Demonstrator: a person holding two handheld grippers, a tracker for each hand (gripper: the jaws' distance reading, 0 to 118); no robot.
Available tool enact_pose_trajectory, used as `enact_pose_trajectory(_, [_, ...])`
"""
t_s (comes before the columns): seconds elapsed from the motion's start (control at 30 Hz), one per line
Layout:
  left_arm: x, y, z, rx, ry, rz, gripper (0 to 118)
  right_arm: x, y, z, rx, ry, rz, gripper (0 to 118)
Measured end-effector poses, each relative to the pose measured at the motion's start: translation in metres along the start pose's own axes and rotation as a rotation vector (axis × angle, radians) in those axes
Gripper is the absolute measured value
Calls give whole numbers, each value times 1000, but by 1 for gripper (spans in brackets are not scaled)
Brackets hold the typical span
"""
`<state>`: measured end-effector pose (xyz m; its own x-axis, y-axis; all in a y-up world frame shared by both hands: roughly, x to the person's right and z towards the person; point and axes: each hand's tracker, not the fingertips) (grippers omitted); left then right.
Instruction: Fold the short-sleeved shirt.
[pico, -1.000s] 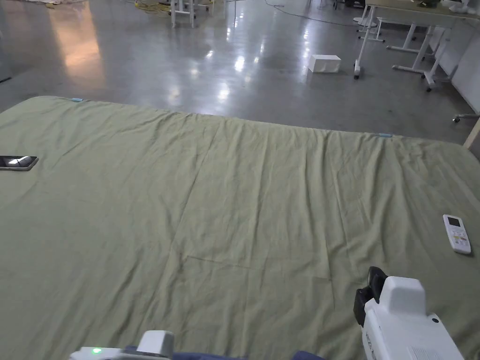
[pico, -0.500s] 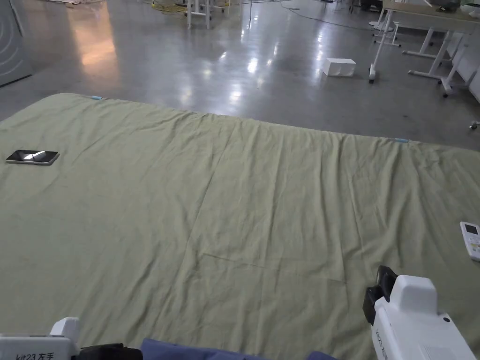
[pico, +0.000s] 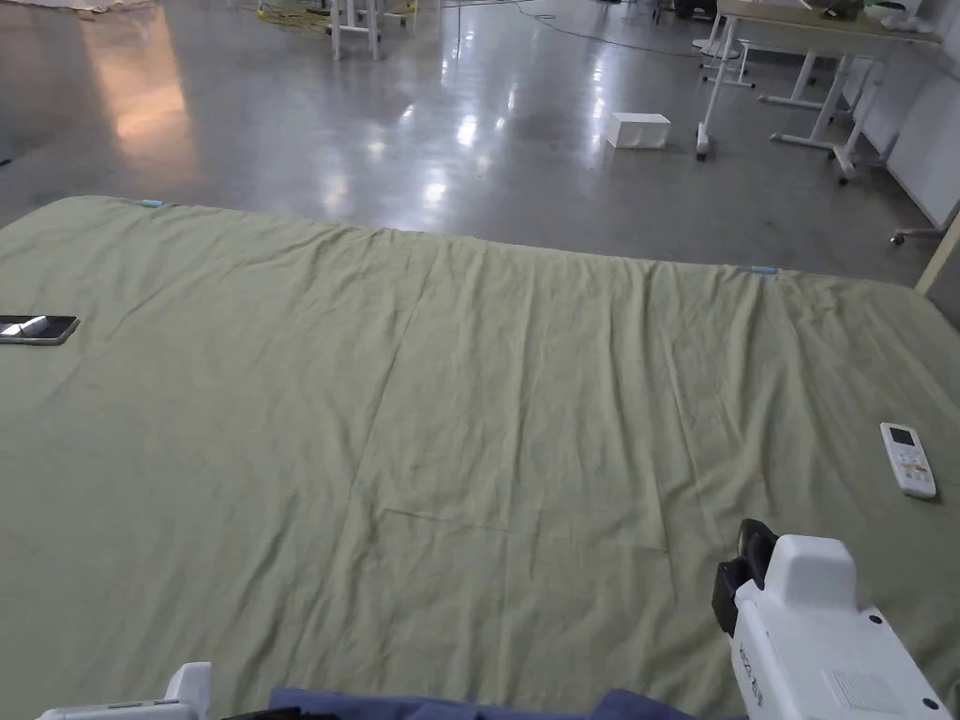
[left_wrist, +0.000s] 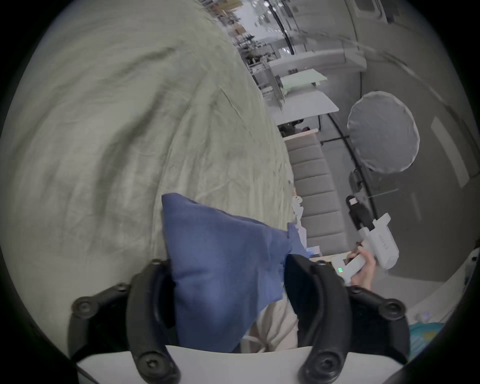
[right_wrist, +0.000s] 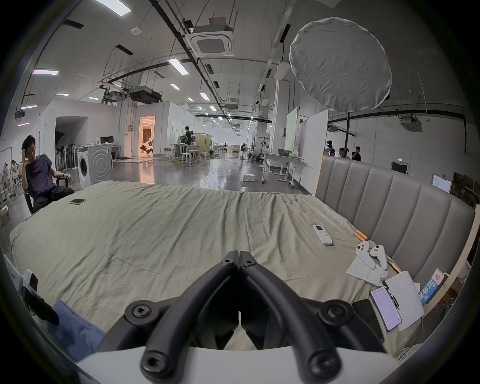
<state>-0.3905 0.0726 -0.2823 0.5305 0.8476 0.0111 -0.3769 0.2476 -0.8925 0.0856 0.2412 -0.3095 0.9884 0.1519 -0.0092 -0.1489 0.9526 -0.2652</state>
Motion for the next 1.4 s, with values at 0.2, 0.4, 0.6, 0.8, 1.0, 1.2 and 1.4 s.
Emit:
enact_pose_trajectory(0.2, [4,2,5,1,75,-18,17,0,-1,1,3,-1,1,0])
enact_pose_trajectory(0.4, [40,6,25,37,117,-64,15,0,-2,0,1,6,1,0])
enact_pose_trajectory(0.6, [94,28,90,92,426,-122,15,3,0,-2,10,8,4,0])
enact_pose_trajectory(0.8, [149,38,109,111,739,-251,15,-2,2,-6,17,24,-1,0])
enact_pose_trajectory(1.0, [193,24,77,83,820,-341,15,-7,0,-7,19,44,-13,0])
enact_pose_trajectory(1.2, [211,5,38,54,843,-434,15,-7,-1,-7,17,48,-11,0])
enact_pose_trajectory(1.4, [236,-14,-1,13,762,-464,15,-3,-4,-6,10,40,-13,0])
